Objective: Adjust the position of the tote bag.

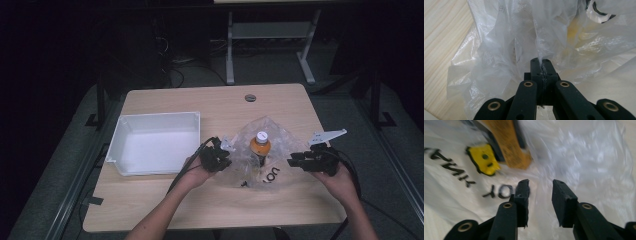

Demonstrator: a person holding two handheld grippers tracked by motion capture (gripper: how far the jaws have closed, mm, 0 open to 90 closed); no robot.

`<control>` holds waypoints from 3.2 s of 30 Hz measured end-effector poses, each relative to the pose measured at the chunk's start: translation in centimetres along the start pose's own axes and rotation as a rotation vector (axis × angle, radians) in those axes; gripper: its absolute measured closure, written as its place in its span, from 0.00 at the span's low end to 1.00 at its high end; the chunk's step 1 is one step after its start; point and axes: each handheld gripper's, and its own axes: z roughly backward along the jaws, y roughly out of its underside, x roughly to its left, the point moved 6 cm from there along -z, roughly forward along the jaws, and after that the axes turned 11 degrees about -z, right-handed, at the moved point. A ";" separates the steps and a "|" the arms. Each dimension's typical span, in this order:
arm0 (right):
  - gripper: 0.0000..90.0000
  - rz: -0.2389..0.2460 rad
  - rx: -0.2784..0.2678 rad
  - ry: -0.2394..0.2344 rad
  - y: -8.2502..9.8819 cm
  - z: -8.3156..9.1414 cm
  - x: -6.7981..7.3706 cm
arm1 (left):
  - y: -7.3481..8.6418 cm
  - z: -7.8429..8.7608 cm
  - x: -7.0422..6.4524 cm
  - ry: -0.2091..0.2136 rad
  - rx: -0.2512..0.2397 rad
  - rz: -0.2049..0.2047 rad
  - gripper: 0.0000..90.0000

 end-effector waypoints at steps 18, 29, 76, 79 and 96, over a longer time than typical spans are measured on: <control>0.63 0.203 -0.085 -0.184 -2.2 1.7 8.7 | 0.0 0.2 0.1 0.000 -0.010 0.001 1.00; 0.62 0.267 -0.050 -0.247 -2.3 -0.1 11.9 | 0.0 0.4 0.1 0.011 -0.014 0.022 1.00; 1.00 0.312 0.016 -0.199 -2.7 -6.4 14.7 | -2.9 7.7 0.1 0.101 -0.188 0.014 0.52; 1.00 0.320 0.020 -0.206 -2.6 -6.7 15.1 | -3.6 7.9 0.2 0.069 -0.204 0.023 0.44; 0.99 0.345 0.038 -0.225 -1.9 -6.6 15.7 | -3.2 5.7 0.3 0.084 -0.166 0.066 0.84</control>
